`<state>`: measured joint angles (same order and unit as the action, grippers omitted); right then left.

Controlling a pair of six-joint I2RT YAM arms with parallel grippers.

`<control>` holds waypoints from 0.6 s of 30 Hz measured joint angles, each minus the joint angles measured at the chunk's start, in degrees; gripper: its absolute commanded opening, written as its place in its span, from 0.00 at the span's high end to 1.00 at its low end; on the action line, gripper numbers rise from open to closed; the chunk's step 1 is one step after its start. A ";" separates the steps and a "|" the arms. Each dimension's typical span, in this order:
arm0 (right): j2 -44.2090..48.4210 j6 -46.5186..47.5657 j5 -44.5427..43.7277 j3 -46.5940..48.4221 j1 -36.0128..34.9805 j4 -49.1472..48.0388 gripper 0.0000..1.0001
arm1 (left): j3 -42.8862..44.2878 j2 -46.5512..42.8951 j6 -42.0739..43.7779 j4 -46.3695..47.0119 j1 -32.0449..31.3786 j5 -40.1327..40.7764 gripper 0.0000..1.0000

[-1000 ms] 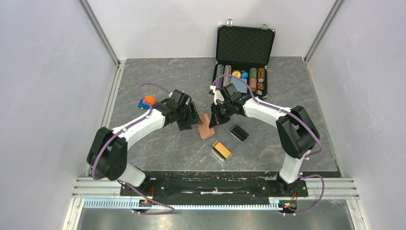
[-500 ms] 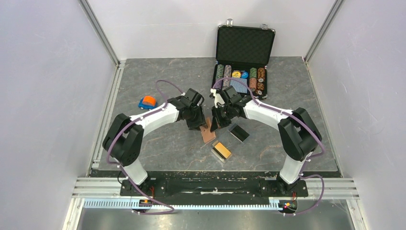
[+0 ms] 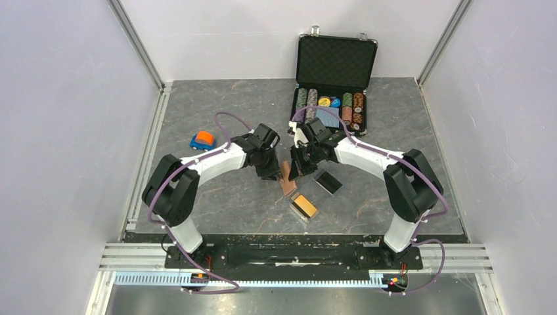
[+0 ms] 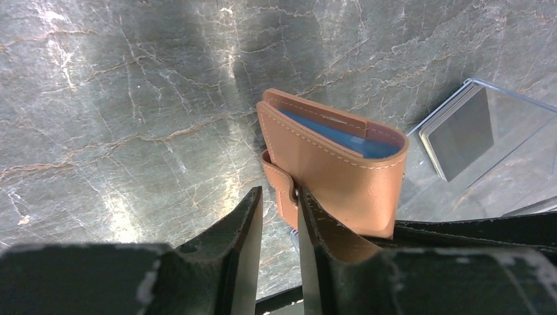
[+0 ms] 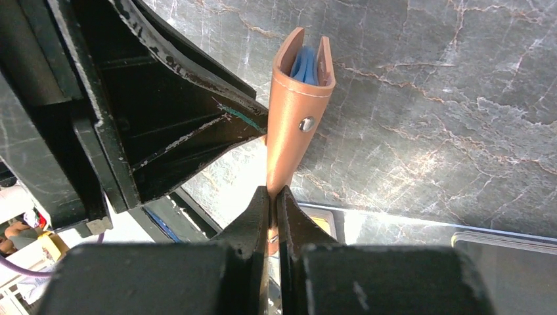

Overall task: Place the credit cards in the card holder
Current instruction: Pick up the card holder from the center of the board.

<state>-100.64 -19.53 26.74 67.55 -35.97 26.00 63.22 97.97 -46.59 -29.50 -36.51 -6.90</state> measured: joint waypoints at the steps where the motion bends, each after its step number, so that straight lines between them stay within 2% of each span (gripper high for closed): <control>1: 0.00 0.00 -0.11 0.02 -0.09 0.07 1.00 | -0.17 -0.07 0.00 0.15 0.00 -0.11 0.72; 12: 3.02 -0.39 -0.09 0.02 -0.13 0.11 1.00 | -2.58 -0.68 0.00 -5.14 -0.22 4.00 0.76; 14: 3.26 -0.39 -0.02 0.02 -0.13 -0.02 1.00 | -2.60 -0.68 0.00 -5.29 -0.22 4.35 0.72; 18: 3.34 -0.39 0.33 0.02 0.07 -0.22 1.00 | -3.10 -0.87 0.02 -5.16 -0.20 4.74 0.55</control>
<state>-97.30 -19.92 27.07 67.57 -35.90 25.78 60.12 97.10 -46.57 -34.65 -36.71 -2.15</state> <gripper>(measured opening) 0.024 0.341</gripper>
